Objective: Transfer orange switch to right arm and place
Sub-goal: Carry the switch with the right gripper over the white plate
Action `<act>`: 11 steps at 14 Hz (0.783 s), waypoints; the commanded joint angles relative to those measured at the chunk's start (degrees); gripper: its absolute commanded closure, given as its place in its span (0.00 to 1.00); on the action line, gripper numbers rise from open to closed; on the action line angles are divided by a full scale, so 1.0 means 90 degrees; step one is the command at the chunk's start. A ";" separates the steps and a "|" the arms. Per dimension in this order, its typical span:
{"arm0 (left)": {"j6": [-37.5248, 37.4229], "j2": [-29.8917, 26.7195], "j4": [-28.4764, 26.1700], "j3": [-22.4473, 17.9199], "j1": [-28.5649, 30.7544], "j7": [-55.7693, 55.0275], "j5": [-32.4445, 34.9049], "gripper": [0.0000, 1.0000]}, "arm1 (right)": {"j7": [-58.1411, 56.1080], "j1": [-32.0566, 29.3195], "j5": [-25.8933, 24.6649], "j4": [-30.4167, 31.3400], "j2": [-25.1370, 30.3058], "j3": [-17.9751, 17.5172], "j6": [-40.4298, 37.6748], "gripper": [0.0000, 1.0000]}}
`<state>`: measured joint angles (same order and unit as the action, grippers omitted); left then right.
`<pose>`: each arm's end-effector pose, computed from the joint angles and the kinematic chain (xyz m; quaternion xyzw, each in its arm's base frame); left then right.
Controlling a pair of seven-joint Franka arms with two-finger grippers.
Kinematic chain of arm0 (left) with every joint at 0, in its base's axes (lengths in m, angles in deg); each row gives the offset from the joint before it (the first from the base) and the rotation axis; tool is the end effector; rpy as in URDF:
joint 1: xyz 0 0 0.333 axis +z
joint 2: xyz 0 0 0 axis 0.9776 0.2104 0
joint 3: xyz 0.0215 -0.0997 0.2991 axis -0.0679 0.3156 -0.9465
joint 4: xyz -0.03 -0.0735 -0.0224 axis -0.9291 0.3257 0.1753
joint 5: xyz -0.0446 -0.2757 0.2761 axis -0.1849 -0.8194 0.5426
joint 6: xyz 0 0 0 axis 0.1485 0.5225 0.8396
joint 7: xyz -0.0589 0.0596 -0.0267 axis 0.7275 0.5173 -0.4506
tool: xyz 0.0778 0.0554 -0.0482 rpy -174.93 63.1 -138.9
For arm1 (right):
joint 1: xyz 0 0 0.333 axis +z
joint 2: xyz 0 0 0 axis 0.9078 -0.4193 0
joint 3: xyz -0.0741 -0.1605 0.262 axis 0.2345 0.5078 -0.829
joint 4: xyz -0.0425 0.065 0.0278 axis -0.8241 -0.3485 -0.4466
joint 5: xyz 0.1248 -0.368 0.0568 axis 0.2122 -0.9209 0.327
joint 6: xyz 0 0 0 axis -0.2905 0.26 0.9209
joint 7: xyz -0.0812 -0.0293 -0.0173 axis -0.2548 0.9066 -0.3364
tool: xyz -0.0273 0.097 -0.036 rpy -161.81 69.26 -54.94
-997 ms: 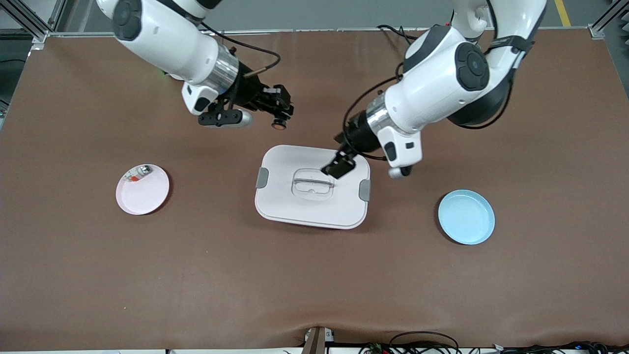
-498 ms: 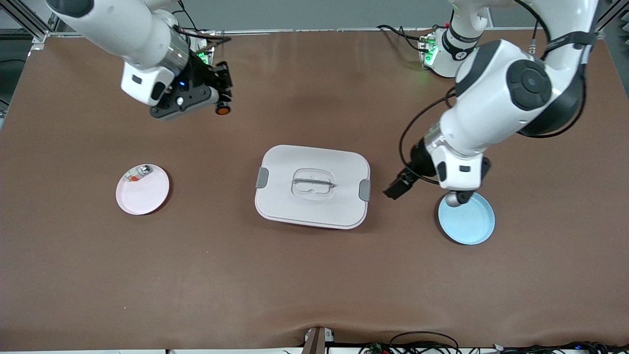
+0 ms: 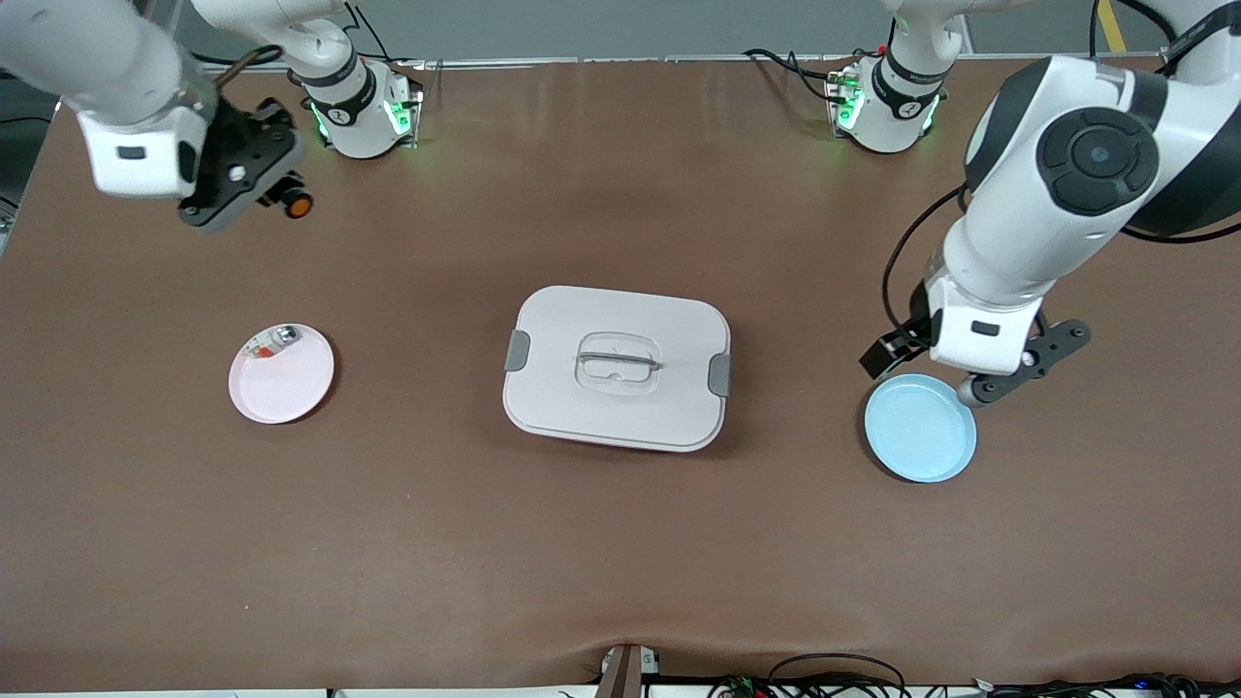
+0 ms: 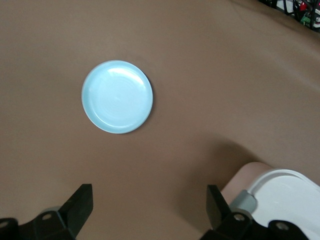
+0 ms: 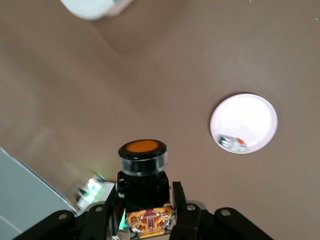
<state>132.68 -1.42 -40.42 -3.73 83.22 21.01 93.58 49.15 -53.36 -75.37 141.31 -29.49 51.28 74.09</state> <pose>0.6132 -0.1966 0.5455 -0.9702 -0.2376 -0.0280 0.0384 0.4884 0.1170 0.6102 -0.9036 -0.4116 0.1175 0.0165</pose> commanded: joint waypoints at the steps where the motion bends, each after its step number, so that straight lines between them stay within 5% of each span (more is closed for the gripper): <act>1: -0.0197 -0.0381 -0.0063 -0.0006 0.0302 0.0839 0.0124 0.00 | -0.1255 -0.0562 -0.0296 0.0621 0.0279 -0.0123 0.0496 1.00; 7: -0.0343 -0.1045 -0.0073 -0.0045 0.0713 0.2382 0.0008 0.00 | -0.3785 -0.1539 -0.0316 0.2115 0.0348 -0.0114 0.2633 1.00; 11: -0.0753 -0.1494 -0.0161 -0.1350 0.0051 0.3564 -0.0606 0.00 | -0.4491 -0.1960 -0.0307 0.3160 0.0309 -0.0113 0.4254 1.00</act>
<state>127.73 -11.75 -40.42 -10.12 86.62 48.25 91.16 10.91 -69.04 -77.31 164.38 -28.58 51.32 106.98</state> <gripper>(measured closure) 0.000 0.564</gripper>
